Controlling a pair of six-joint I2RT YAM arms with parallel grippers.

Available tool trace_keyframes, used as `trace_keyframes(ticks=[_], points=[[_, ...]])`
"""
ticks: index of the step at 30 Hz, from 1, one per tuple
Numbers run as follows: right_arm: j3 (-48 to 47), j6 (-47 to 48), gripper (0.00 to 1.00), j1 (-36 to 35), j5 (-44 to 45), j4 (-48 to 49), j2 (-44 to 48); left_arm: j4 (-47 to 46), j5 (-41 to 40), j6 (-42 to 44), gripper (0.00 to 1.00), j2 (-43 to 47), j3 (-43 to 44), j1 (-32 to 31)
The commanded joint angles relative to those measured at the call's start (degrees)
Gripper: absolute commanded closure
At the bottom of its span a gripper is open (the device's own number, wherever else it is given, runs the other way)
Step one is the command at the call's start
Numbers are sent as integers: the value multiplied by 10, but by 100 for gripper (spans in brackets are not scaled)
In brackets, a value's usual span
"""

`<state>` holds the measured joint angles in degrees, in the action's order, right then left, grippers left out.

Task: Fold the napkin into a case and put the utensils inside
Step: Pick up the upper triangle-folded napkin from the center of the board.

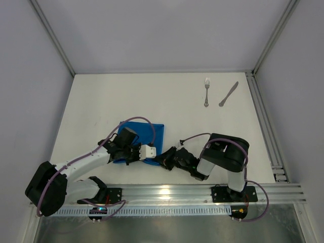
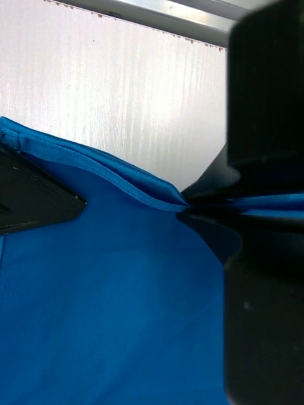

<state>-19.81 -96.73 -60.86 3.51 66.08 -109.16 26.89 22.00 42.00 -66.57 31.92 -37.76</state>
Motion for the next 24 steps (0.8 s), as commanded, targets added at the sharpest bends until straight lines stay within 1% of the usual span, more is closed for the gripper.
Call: trace_keyframes(ticks=[1,2,3,6,8,9,11,12,13,14,18,21,24], points=[[-7,-16,87,0,-3,-70,-11,4,1,-6,84,6,18,0],[-13,-18,94,-1,-4,-71,-10,10,2,-7,78,8,19,0],[-15,-21,96,-1,-5,-69,-8,16,4,-6,67,9,21,0],[-24,-34,96,-1,-8,-57,-8,45,23,-9,51,18,37,-1],[-35,-40,96,-1,-10,-57,-8,84,38,-12,37,23,57,-1],[-37,-44,96,-1,-10,-59,-7,98,51,-14,20,28,65,0],[-50,-49,96,-1,-10,-64,2,125,59,-20,14,35,77,-1],[-53,-51,96,-2,-10,-75,6,127,57,-24,7,40,77,0],[-62,-51,96,-1,-9,-83,18,122,53,-27,2,46,76,-1],[-66,-51,96,-2,-6,-95,27,114,47,-29,1,49,74,-1],[-84,-46,96,-2,17,-186,76,53,10,-48,1,55,49,-8],[-93,-52,96,-2,35,-223,101,8,-13,-57,1,57,39,-16],[-101,-63,96,-2,34,-238,104,-34,-31,-56,1,57,16,-30]])
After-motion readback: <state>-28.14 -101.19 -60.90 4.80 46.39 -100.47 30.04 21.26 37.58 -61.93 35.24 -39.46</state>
